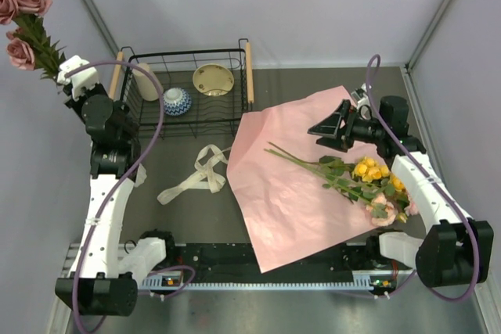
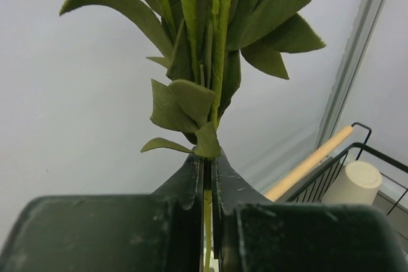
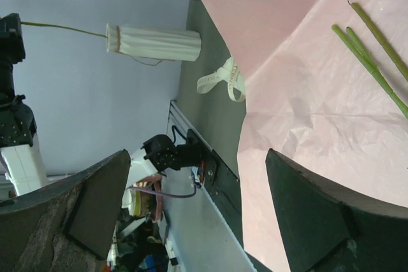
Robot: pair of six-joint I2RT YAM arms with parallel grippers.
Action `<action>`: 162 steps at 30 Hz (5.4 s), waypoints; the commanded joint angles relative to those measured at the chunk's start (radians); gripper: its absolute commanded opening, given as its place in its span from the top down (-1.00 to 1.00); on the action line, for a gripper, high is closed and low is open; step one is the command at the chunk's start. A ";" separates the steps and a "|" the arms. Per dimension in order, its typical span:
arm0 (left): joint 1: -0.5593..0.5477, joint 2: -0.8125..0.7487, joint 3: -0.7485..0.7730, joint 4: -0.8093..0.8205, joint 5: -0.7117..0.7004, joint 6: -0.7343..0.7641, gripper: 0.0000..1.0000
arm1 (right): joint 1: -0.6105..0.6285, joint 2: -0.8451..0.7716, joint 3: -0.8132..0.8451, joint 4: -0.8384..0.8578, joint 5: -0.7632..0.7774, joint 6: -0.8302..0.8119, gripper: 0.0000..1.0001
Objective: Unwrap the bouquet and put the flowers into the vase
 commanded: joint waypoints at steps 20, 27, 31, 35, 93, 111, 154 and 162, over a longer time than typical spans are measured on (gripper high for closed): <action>0.008 -0.033 -0.322 0.182 -0.133 -0.107 1.00 | -0.006 -0.026 -0.029 0.100 -0.030 0.002 -0.75; 0.006 -0.013 -0.367 0.151 -0.185 -0.182 1.00 | -0.006 -0.037 -0.039 0.098 -0.027 -0.001 -0.75; 0.006 -0.012 -0.352 0.082 -0.201 -0.224 0.85 | -0.005 -0.040 -0.047 0.098 -0.021 -0.006 -0.75; 0.006 -0.015 -0.349 0.079 -0.224 -0.219 0.26 | -0.006 -0.040 -0.045 0.098 -0.018 -0.009 -0.75; -0.801 0.485 0.271 -0.413 1.181 -0.389 -0.96 | -0.005 -0.170 0.002 -0.291 0.574 -0.078 -0.70; -0.801 0.364 0.061 -0.444 1.091 -0.451 -0.76 | 0.179 -0.171 -0.300 -0.207 0.815 0.508 -0.21; -0.799 0.034 -0.105 -0.550 1.188 -0.371 -0.80 | 0.221 -0.025 -0.466 -0.026 1.070 0.907 0.60; -0.799 0.045 -0.095 -0.529 1.175 -0.414 -0.79 | 0.221 -0.255 -0.449 -0.064 1.018 0.944 0.89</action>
